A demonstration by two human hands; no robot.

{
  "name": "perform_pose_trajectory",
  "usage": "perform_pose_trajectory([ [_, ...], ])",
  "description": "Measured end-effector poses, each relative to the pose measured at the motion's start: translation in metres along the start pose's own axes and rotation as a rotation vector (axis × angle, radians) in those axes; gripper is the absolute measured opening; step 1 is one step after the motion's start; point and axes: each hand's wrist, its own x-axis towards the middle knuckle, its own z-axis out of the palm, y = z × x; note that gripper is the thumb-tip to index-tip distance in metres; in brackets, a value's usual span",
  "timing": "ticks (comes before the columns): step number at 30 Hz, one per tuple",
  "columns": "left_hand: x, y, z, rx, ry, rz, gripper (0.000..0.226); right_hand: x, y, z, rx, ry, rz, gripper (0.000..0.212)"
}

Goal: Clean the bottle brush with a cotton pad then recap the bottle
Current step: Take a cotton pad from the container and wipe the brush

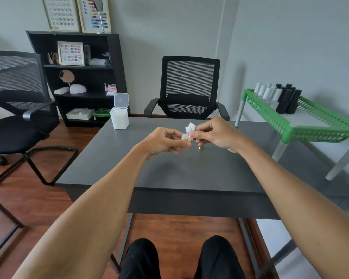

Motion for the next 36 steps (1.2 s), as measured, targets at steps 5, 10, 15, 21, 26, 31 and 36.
perform_pose_trajectory([
  [5,-0.002,0.001,0.001,0.001,0.032,0.031,0.051,0.001,0.002,0.005,-0.007,0.161,-0.074,0.004],
  [10,-0.002,0.006,0.002,-0.034,0.079,0.059,0.043,0.005,0.005,0.008,0.020,0.170,-0.078,0.014],
  [15,-0.006,0.006,-0.001,-0.114,-0.009,0.009,0.036,0.004,0.007,0.003,0.053,-0.020,-0.024,0.021],
  [21,-0.008,0.007,-0.001,-0.172,-0.069,-0.019,0.033,-0.002,0.005,0.003,0.081,0.016,-0.060,0.021],
  [26,-0.004,0.009,0.000,-0.187,0.007,0.022,0.031,-0.002,0.004,0.009,0.083,0.128,-0.118,0.020],
  [31,-0.002,0.011,0.003,-0.149,0.048,0.072,0.036,-0.002,0.002,0.012,0.089,0.203,-0.154,0.020],
  [36,-0.002,0.013,0.003,-0.153,0.038,0.078,0.036,-0.001,0.003,0.012,0.095,0.291,-0.149,0.018],
])
